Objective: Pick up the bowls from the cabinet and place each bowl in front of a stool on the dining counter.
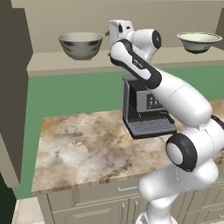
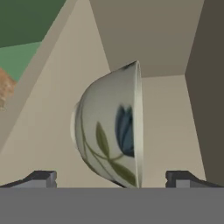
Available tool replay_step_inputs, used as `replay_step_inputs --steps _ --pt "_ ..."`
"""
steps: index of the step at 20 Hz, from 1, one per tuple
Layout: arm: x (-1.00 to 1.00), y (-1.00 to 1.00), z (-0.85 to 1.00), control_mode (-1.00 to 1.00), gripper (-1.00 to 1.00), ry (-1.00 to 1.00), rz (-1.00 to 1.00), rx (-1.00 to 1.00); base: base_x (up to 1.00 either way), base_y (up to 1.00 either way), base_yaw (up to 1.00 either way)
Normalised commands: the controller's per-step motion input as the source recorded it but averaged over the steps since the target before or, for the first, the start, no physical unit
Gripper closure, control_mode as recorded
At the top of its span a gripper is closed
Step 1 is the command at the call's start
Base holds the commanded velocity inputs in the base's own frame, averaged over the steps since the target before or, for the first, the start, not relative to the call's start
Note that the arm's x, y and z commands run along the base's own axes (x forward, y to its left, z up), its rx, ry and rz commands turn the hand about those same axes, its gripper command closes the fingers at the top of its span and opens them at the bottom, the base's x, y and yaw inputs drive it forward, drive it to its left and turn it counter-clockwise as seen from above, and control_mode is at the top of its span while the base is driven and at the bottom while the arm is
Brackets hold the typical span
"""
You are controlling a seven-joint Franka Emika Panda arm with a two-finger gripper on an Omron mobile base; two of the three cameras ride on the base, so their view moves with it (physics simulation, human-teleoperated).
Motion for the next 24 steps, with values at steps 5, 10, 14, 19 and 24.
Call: replay_step_inputs --steps 5,10,14,19,24 --pt "0.26 0.09 0.0 -1.0 -1.0 0.01 0.02 0.0 0.0 0.0 0.0" --pt "0.12 0.06 0.0 -1.0 -1.0 0.03 0.06 0.0 0.0 0.0 0.0" --pt "0.13 0.01 0.0 -1.0 -1.0 0.0 0.06 0.0 0.0 0.0 0.0" --pt "0.26 0.06 0.0 -1.0 -1.0 0.0 0.05 0.0 0.0 0.0 0.0" --pt "0.31 0.12 0.0 -1.0 -1.0 0.03 0.02 0.0 0.0 0.0 0.0"
